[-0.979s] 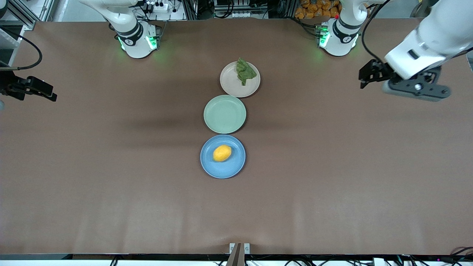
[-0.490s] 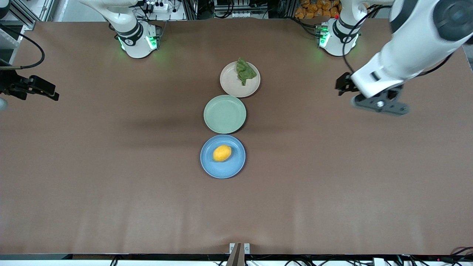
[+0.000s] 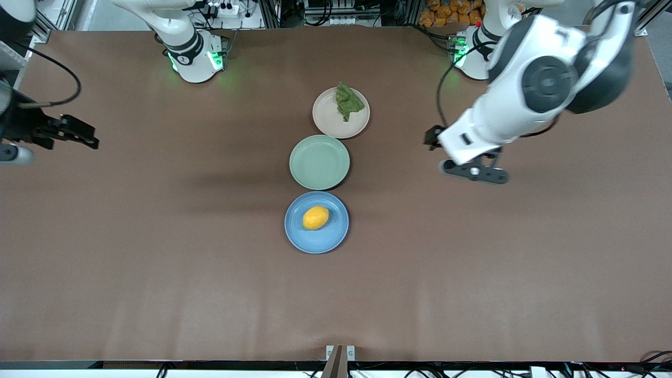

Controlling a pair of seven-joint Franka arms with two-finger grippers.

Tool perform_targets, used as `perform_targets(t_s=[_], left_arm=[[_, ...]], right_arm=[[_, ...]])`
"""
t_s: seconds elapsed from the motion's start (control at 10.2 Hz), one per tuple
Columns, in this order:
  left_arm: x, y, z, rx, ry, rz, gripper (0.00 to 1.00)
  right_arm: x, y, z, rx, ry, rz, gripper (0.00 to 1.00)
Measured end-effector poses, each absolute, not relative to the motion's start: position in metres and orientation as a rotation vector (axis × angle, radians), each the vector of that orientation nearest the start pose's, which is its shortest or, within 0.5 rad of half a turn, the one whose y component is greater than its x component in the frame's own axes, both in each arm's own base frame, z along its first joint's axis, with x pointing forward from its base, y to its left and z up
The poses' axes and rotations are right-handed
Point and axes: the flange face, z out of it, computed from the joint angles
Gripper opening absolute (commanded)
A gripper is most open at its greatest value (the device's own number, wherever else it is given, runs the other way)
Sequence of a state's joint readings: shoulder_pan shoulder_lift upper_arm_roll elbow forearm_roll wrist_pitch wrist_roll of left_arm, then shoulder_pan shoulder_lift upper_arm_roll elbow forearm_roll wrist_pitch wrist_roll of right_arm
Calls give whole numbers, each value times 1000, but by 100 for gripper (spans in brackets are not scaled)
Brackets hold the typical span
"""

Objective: Pick lemon and lettuce from blue and beige plates
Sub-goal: 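Move the right gripper toward the lemon while the left gripper approaches the lettuce, then lower the right gripper onto the lemon while the left gripper reaches the lettuce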

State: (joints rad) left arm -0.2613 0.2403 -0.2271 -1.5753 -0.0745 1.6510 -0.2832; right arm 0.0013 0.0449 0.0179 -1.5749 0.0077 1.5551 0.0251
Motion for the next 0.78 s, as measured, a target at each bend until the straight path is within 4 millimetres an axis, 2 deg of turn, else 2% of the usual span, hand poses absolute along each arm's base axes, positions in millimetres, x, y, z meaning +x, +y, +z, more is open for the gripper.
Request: perform_targets(t_s=[0.2,0.39,0.59,0.78], left_arm=[[535,-321,471,-3158,283,338,100],[529,-332,468,-3154,267,343,100],[518,-352,463,-3144,206,354,100],[496,-389,448,-3123,184,376,100]], right_arm=[[577,49,566,-3107,27,130,100],[594,94,531,-3086,87,137,100],[604,156,489,-3089,140,142,100],[607,215,436,-3100,119,168,100]])
